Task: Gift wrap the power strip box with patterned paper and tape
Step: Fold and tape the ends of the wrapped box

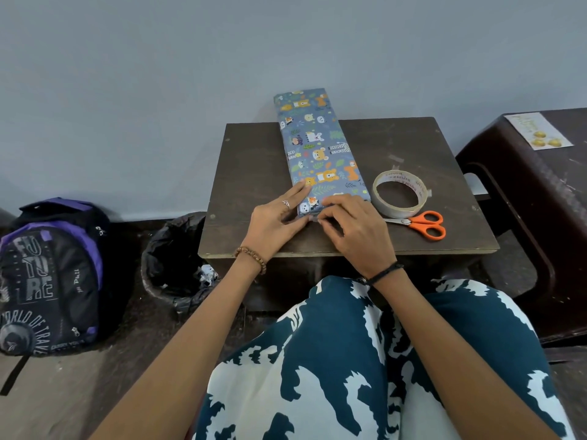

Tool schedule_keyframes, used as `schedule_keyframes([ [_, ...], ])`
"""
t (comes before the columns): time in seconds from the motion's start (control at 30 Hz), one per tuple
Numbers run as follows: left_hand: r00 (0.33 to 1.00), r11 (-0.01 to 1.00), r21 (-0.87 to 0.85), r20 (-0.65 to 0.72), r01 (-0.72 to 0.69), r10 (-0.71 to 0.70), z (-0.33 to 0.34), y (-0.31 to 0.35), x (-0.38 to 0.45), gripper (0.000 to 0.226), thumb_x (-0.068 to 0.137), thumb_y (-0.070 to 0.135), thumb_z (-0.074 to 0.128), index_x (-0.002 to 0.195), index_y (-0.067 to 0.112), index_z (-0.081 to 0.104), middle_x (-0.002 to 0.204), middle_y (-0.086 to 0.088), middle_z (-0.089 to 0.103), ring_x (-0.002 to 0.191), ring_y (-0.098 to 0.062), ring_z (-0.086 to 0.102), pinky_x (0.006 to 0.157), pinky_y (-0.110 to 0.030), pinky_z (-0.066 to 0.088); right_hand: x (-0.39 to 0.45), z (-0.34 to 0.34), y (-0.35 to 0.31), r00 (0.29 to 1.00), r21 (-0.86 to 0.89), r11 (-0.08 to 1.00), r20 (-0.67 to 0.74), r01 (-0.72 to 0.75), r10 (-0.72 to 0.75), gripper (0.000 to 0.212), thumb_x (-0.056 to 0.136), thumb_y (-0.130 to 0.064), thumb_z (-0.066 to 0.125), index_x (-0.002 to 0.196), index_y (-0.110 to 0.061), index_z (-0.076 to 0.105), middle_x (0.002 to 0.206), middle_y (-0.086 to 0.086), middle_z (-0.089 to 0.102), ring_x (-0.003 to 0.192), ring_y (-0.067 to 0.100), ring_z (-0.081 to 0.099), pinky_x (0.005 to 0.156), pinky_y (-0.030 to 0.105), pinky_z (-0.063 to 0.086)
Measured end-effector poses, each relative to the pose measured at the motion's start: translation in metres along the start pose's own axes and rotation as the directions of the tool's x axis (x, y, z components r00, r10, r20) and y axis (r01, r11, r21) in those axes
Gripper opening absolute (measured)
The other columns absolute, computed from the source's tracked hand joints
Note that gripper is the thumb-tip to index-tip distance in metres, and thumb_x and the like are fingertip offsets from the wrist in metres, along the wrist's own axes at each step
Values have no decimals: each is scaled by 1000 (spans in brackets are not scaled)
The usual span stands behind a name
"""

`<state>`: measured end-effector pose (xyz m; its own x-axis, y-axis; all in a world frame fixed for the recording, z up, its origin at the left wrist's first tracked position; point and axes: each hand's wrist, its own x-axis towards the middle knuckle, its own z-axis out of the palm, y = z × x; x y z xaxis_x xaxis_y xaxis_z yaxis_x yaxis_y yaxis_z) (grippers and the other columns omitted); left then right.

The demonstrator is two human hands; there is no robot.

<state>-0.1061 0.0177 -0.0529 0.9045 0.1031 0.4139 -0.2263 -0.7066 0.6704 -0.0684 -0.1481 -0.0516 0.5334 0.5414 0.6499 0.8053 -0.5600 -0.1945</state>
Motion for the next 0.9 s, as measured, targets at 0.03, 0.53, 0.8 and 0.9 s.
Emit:
schedule_keyframes([
  [0.03, 1000, 1000, -11, 2, 5, -5, 0, 0, 0, 50, 76, 0, 71, 124, 1, 56, 133, -13, 51, 120, -12, 47, 94, 3, 30, 0, 1, 0, 1000, -10, 1000, -6, 8, -8, 8, 85, -13, 64, 82, -8, 69, 97, 6, 67, 84, 22, 65, 70, 37, 52],
  [0.53, 998, 990, -131, 30, 56, -53, -2, -2, 1, 51, 77, -4, 68, 125, 1, 53, 134, -9, 50, 119, 6, 39, 97, 1, 29, 3, 12, 2, 995, -74, 996, -82, 48, -54, 9, 86, -15, 64, 80, -10, 69, 89, 6, 66, 75, 19, 64, 64, 31, 50],
  [0.8, 998, 989, -132, 40, 60, -55, -1, -4, 0, 50, 79, -4, 67, 126, 2, 53, 135, -8, 49, 114, 14, 38, 92, 2, 33, 5, 14, 1, 992, -125, 990, -105, 64, -77, 9, 85, -17, 66, 79, -13, 70, 87, 4, 66, 70, 19, 62, 61, 30, 48],
  [0.9, 996, 985, -151, 47, 80, -74, -1, -3, 0, 49, 79, -5, 65, 126, 4, 53, 135, -6, 49, 113, 16, 39, 91, 0, 36, 6, 14, 0, 988, -149, 986, -120, 73, -92, 10, 85, -17, 66, 76, -15, 70, 84, 3, 66, 66, 19, 60, 59, 30, 48],
])
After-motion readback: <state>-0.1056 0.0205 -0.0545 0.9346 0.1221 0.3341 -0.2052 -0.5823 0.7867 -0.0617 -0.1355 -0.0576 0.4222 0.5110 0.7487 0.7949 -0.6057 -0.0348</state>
